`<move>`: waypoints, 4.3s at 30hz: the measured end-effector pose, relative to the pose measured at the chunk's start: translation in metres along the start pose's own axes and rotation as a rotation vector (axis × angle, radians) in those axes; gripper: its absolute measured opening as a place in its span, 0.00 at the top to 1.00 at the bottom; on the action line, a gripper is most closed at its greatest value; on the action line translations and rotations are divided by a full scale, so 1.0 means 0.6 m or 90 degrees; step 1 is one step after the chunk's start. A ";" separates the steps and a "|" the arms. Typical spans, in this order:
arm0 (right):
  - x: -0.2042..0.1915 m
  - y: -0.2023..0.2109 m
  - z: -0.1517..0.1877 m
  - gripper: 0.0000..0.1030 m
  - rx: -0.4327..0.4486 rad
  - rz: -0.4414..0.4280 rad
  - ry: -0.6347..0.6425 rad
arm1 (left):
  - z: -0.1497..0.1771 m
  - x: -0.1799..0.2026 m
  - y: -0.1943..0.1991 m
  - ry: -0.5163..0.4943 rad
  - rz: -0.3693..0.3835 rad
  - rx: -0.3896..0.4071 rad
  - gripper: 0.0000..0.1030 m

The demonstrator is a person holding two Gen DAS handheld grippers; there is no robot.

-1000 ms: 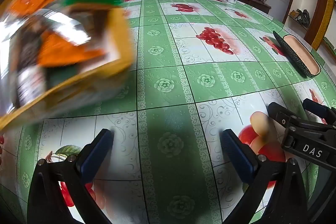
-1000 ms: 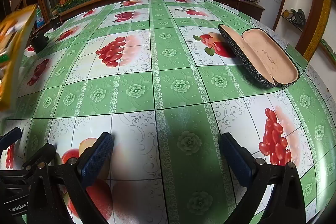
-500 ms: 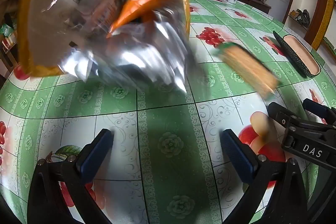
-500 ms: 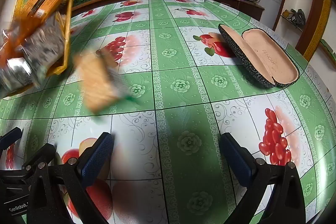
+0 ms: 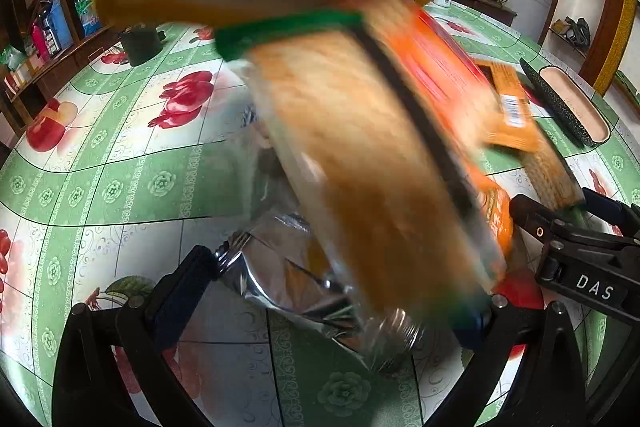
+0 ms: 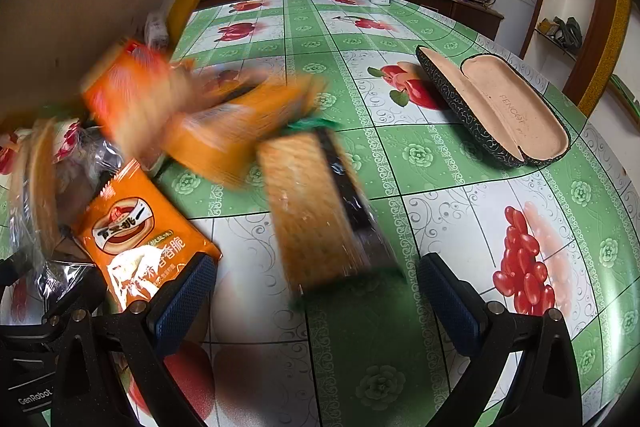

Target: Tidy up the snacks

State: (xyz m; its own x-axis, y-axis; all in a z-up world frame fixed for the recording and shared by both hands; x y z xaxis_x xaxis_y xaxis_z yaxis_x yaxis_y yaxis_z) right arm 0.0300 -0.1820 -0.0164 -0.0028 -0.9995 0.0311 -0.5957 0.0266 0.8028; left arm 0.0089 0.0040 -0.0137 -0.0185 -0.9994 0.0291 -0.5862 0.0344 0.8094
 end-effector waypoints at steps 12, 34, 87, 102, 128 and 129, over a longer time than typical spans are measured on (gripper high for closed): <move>0.004 -0.006 0.000 0.01 0.000 0.000 0.000 | 0.002 0.006 -0.001 0.000 -0.001 0.000 0.00; 0.003 -0.005 -0.001 0.01 0.000 0.000 0.000 | 0.001 0.005 -0.003 0.001 0.000 0.000 0.00; -0.035 0.163 0.049 0.18 0.042 -0.288 0.144 | 0.114 -0.156 0.151 0.079 0.174 -0.035 0.00; -0.087 0.184 0.074 0.18 0.025 -0.367 0.184 | 0.076 -0.188 0.092 0.173 0.148 -0.041 0.54; -0.285 0.141 0.116 0.44 -0.072 -0.321 0.289 | 0.140 -0.208 0.132 0.105 0.054 0.000 0.54; -0.279 0.143 0.115 0.44 -0.070 -0.323 0.285 | 0.140 -0.209 0.132 0.110 0.057 0.006 0.55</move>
State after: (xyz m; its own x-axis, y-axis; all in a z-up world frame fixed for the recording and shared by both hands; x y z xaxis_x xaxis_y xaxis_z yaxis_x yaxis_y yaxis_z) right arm -0.0763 -0.0135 0.0063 0.6020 -0.7860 -0.1411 -0.3503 -0.4187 0.8379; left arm -0.1030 0.1321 -0.0027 0.0685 -0.9770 0.2019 -0.5961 0.1222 0.7936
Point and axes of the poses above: each gripper's, at about its wrist camera, not at the fingertips, and y roughly against the way its jaws point, x to its right, z to its underside, the point moved 2 cm from there along -y, roughly the way its jaws point, and after that the axes turned 2 degrees about z, right-handed, at the moved point
